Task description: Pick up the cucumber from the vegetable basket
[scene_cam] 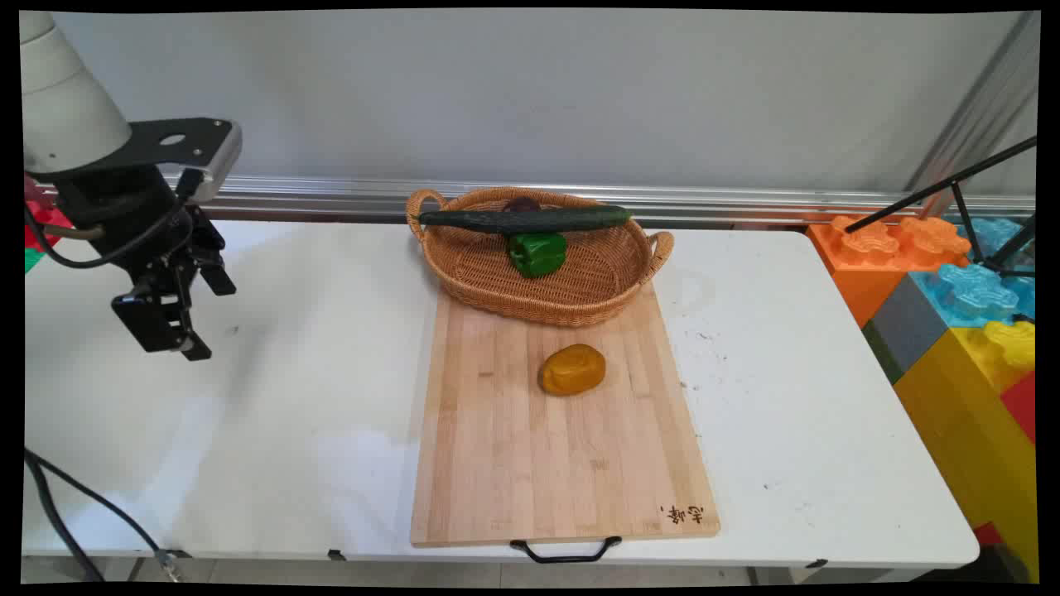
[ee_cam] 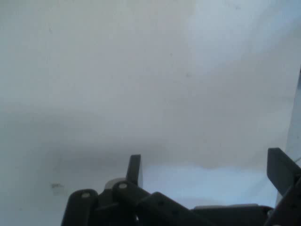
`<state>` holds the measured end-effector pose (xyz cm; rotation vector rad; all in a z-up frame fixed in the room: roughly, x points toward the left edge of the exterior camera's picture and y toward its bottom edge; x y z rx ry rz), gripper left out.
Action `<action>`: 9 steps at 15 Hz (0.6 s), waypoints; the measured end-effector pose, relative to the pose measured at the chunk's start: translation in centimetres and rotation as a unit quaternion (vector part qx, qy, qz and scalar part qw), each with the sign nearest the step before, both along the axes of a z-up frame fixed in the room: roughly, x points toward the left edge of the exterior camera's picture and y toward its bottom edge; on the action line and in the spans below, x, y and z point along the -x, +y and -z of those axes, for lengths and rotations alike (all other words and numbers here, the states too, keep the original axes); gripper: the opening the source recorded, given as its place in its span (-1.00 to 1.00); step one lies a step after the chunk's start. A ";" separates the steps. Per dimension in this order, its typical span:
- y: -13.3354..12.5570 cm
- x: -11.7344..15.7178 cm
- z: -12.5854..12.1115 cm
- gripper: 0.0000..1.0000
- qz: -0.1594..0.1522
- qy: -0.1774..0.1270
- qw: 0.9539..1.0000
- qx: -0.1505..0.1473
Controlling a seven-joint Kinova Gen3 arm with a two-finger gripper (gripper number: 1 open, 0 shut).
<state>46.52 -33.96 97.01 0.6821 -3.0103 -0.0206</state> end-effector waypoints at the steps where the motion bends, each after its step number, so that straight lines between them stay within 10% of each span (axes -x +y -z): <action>1: -0.1 0.0 0.3 1.00 -0.006 0.006 1.000 0.002; 9: -6.1 6.7 1.3 1.00 -0.036 0.068 0.991 0.108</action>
